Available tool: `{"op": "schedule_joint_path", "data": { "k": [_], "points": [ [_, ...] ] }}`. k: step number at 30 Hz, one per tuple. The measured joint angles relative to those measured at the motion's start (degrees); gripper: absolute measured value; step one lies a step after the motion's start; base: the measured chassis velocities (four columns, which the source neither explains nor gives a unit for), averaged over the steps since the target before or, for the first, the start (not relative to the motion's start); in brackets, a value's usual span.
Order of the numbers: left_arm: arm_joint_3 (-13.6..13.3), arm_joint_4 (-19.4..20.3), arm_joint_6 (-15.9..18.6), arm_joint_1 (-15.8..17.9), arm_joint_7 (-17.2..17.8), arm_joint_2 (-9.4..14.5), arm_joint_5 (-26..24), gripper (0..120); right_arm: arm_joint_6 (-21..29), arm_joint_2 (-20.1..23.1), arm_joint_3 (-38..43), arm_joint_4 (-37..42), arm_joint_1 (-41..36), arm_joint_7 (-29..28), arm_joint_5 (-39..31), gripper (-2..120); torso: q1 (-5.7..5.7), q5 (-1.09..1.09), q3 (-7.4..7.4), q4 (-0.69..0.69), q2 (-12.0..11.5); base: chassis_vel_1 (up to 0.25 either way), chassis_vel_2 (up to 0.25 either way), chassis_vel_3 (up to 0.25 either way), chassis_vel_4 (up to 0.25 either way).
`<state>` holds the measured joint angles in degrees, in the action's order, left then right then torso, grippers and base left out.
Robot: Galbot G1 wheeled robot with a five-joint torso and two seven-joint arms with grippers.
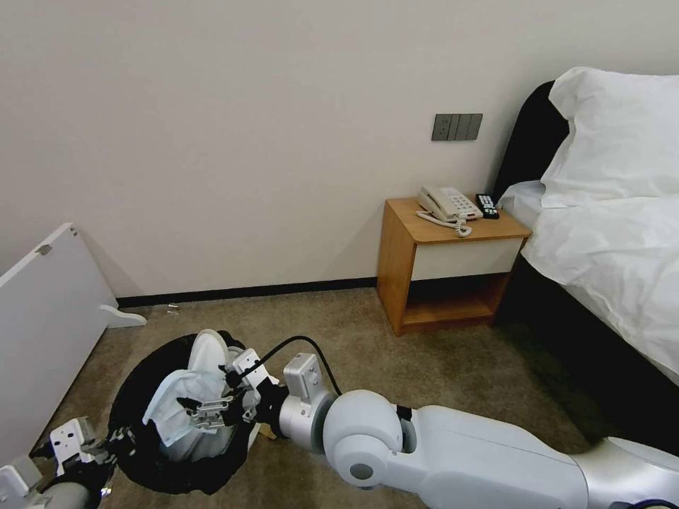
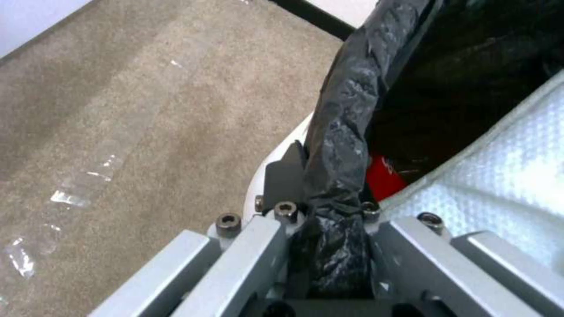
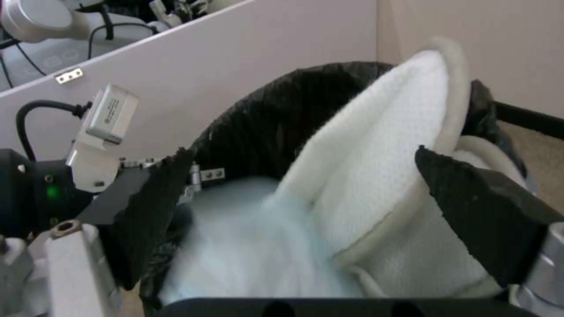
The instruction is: Pick up the trash bin, then pick up the garbage from the floor and place it into the trash bin.
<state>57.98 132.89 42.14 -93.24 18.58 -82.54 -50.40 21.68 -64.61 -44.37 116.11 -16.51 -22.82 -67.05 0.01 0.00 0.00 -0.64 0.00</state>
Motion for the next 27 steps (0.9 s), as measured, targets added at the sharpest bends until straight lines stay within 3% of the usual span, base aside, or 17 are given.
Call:
{"op": "schedule_joint_path", "data": {
  "k": [15, 27],
  "points": [
    [-0.5, -0.3, 0.0, 0.4, 0.0, 0.1, 0.1, 2, 0.5, 3.3, 1.7, 2.6, -0.2, -0.7, -0.7, 97, 0.00, 0.00, 0.00, -0.01, 0.0, 0.000, 0.000, 0.000, 0.000],
    [-0.8, -0.6, 0.0, 0.3, -0.1, -0.1, 0.6, 2, 0.3, 2.7, 7.0, 3.9, 0.2, -0.7, -1.2, 97, 0.00, 0.00, 0.00, 0.00, 0.0, 0.000, 0.000, 0.000, 0.000]
  ]
}}
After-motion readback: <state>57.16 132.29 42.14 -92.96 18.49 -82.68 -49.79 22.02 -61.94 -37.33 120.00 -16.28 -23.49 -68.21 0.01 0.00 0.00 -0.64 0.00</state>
